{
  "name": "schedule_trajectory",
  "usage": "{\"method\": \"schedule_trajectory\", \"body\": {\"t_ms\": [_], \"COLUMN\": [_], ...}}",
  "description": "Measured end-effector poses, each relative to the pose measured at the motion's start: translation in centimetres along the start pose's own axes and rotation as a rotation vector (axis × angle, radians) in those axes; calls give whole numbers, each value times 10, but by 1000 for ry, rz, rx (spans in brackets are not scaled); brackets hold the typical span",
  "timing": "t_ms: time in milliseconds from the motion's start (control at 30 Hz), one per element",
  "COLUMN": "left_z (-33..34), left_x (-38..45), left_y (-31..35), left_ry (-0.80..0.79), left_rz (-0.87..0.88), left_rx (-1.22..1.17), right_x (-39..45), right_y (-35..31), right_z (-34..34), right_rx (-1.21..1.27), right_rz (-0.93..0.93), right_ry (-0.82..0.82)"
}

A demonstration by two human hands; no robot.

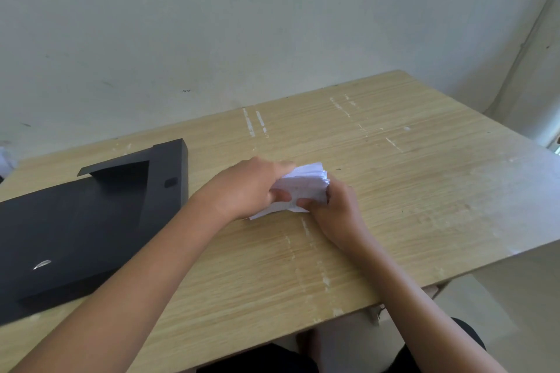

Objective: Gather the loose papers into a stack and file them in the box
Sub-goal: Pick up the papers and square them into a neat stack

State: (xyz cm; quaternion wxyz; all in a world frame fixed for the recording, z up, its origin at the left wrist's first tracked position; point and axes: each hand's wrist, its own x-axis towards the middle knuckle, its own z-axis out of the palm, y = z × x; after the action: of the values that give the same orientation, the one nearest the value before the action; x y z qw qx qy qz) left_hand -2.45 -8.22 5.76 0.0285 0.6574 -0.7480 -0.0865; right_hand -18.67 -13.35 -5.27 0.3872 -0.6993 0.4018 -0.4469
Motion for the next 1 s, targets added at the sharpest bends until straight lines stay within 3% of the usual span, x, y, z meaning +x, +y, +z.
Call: {"method": "schedule_trajectory", "body": {"t_ms": [67, 167, 233, 333, 467, 600, 767, 833, 1000], "left_z": [1, -3, -2, 11, 49, 82, 95, 99, 119], "left_x": [2, 1, -3, -15, -22, -21, -11, -8, -8], "left_y": [-2, -3, -9, -11, -1, 8, 23, 24, 14], "left_ry": [-27, 105, 212, 399, 698, 741, 819, 840, 720], "left_rz": [7, 86, 87, 2, -141, -228, -325, -350, -485], "left_rx": [1, 36, -206, -821, -1107, -1172, -1103, -1014, -620], "right_x": [0, 1, 2, 2, 2, -4, -5, -4, -2], "right_y": [0, -1, -3, -13, -23, -27, -27, -24, -2], "right_z": [0, -3, -8, -12, 3, 20, 31, 31, 32], "right_rx": [-7, 50, 291, 612, 224, 132, 113, 93, -127], "right_rz": [-8, 15, 46, 78, -105, -170, -158, -154, 11], "right_ry": [-16, -17, 6, -47, -66, 75, 105, 100, -5]}}
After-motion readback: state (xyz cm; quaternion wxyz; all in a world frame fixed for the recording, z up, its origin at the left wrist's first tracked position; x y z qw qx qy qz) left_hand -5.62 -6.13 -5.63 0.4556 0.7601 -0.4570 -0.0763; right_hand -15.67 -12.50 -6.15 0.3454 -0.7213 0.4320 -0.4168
